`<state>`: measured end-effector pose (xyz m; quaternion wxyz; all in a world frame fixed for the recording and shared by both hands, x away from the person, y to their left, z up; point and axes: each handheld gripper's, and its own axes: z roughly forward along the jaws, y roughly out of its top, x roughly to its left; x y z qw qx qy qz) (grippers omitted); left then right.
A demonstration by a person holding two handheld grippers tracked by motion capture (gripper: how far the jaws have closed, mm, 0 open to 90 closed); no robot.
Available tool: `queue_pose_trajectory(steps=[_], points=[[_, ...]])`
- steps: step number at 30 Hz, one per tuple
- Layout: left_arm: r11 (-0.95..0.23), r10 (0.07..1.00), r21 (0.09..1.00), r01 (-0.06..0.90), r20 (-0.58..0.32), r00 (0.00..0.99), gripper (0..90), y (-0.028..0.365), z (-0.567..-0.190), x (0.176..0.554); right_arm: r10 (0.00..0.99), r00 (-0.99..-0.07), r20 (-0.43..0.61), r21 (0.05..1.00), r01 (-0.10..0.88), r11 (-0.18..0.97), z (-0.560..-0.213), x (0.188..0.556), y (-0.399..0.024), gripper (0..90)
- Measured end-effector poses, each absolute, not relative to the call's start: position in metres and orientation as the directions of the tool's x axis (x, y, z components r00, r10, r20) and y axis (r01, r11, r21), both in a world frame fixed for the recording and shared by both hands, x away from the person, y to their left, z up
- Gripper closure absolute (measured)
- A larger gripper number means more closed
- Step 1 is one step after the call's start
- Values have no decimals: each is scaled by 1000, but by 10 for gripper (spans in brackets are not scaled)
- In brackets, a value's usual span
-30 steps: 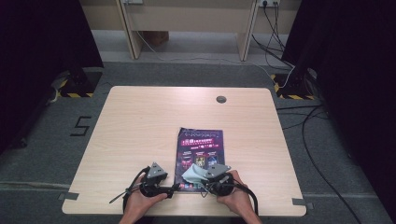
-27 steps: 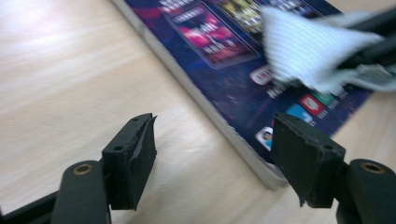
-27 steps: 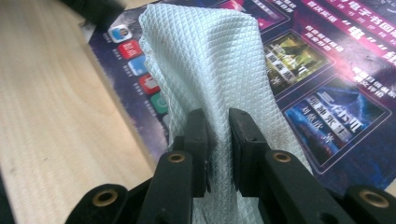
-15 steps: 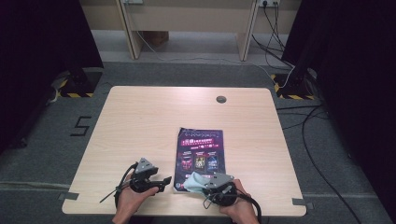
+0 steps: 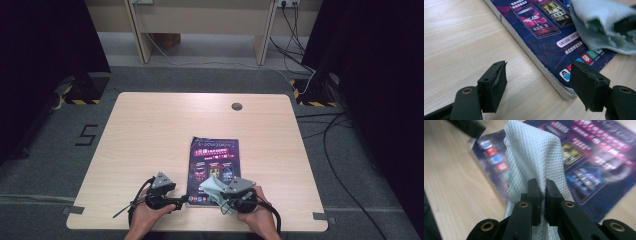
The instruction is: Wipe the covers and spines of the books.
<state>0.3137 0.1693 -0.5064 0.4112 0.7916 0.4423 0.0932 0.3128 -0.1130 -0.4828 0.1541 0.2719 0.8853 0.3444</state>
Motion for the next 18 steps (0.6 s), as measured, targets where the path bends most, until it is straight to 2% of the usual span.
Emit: queue_pose_trajectory(steps=[9,18], points=[[-322,762,720,615,-189,620,296,158,-512,313,673,-736,-77,758,395,519,-458,340,-135,851],[-322,761,718,617,-192,620,290,158,-513,314,694,-713,-101,775,381,504,-446,349,-139,851]])
